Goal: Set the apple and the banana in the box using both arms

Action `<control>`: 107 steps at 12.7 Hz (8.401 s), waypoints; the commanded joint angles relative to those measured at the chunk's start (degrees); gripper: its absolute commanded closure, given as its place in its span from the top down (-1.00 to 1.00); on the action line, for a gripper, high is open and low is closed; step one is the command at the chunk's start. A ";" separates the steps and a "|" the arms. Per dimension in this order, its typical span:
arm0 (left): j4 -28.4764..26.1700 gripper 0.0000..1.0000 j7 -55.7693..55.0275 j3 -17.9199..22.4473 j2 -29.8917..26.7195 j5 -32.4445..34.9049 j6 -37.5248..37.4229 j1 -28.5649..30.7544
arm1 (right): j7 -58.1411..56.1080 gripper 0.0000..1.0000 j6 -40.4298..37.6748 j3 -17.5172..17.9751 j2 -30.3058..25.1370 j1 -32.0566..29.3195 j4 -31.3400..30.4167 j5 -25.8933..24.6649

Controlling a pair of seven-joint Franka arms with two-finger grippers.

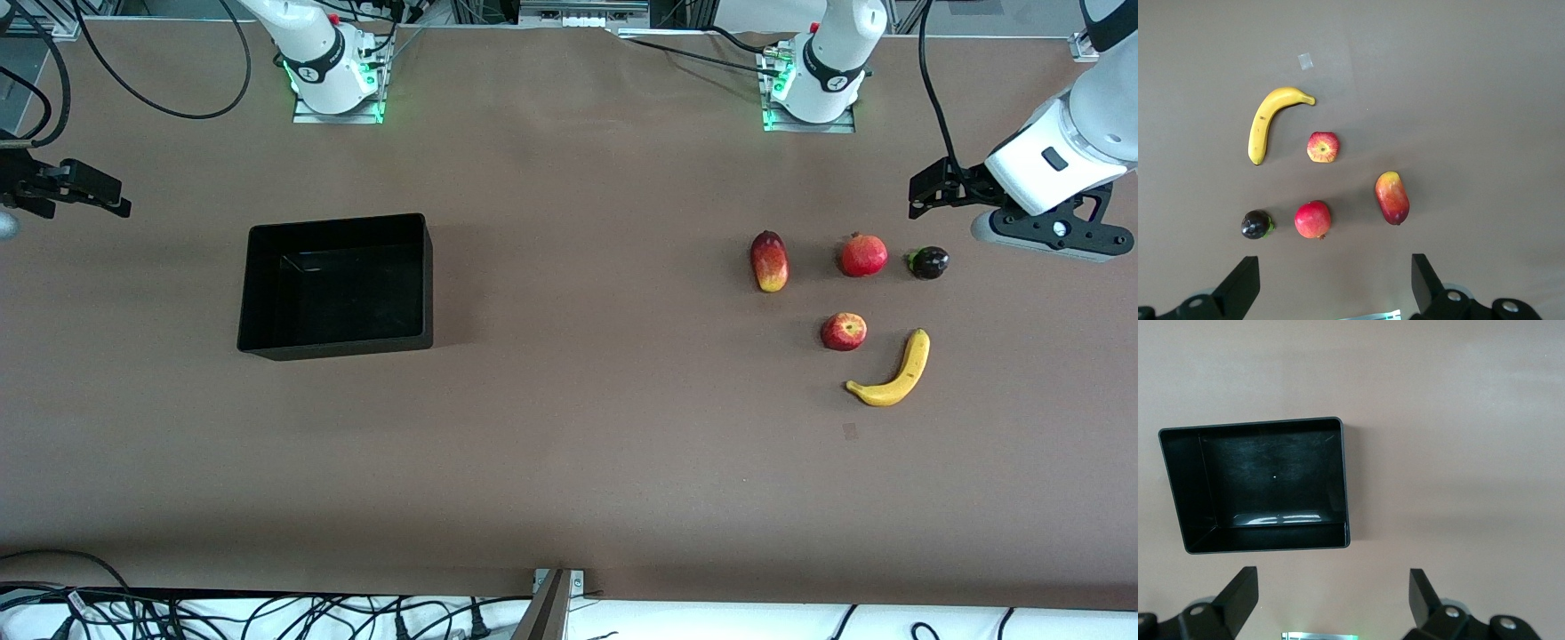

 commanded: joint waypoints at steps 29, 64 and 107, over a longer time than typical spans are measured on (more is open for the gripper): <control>1.32 1.00 -0.40 0.08 0.47 -0.91 -1.54 0.37 | -0.10 0.31 48.59 -0.20 10.86 0.34 -39.93 2.07; 1.67 1.00 -0.40 0.17 0.47 -0.82 -1.45 0.28 | 50.43 -1.00 31.44 1.38 40.39 50.00 13.77 9.45; -31.91 -1.00 24.13 -0.10 20.08 1.29 50.85 5.03 | 14.59 1.00 -3.54 -8.78 8.94 13.04 10.62 4.82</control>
